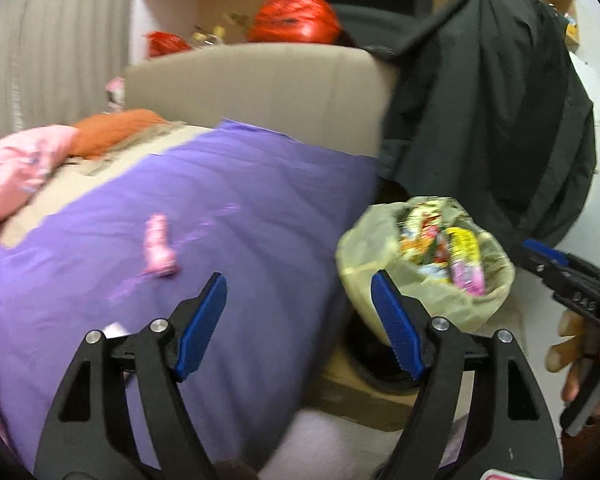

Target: Collect trash

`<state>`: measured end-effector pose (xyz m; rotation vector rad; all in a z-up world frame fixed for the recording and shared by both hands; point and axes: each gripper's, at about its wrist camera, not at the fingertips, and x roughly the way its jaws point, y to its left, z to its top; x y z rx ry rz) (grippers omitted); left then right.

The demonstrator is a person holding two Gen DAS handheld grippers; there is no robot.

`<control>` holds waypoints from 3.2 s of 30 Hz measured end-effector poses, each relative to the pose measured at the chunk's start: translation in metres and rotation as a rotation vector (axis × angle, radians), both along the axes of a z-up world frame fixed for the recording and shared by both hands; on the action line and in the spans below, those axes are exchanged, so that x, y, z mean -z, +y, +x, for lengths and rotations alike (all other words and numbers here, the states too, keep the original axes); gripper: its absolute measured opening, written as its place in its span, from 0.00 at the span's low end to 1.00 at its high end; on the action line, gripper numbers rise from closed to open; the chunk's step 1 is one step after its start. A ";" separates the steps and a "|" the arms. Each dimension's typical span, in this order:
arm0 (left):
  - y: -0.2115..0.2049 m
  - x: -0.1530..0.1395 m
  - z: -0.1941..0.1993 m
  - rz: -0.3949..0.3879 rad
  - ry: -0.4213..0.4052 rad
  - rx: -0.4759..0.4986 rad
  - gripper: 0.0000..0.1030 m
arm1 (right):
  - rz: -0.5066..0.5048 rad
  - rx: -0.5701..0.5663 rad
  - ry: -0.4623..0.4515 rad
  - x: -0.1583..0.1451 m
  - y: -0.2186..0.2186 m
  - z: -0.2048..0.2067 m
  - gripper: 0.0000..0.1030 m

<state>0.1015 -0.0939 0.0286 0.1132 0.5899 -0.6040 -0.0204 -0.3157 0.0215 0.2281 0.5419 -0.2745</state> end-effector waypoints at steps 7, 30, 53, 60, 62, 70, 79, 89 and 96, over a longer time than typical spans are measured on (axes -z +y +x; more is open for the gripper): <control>0.066 0.007 -0.027 0.020 0.016 -0.186 0.68 | -0.063 -0.122 -0.007 0.000 0.078 -0.002 0.42; 0.107 0.017 -0.066 0.077 -0.014 -0.323 0.67 | -0.098 -0.259 0.030 0.020 0.130 -0.001 0.42; 0.110 0.014 -0.069 0.074 -0.026 -0.334 0.67 | -0.119 -0.280 0.047 0.022 0.137 0.004 0.42; 0.110 0.015 -0.068 0.075 -0.025 -0.334 0.67 | -0.118 -0.280 0.042 0.022 0.136 0.005 0.42; 0.110 0.015 -0.069 0.075 -0.026 -0.334 0.67 | -0.119 -0.280 0.042 0.022 0.136 0.004 0.42; 0.110 0.015 -0.069 0.073 -0.023 -0.336 0.67 | -0.119 -0.279 0.043 0.022 0.137 0.004 0.42; 0.110 0.015 -0.069 0.073 -0.023 -0.336 0.67 | -0.121 -0.278 0.042 0.022 0.138 0.004 0.42; 0.105 0.015 -0.071 0.078 -0.030 -0.353 0.67 | -0.123 -0.285 0.044 0.022 0.137 0.004 0.42; 0.108 0.022 -0.062 0.074 0.011 -0.349 0.67 | -0.151 -0.299 0.056 0.023 0.140 0.010 0.42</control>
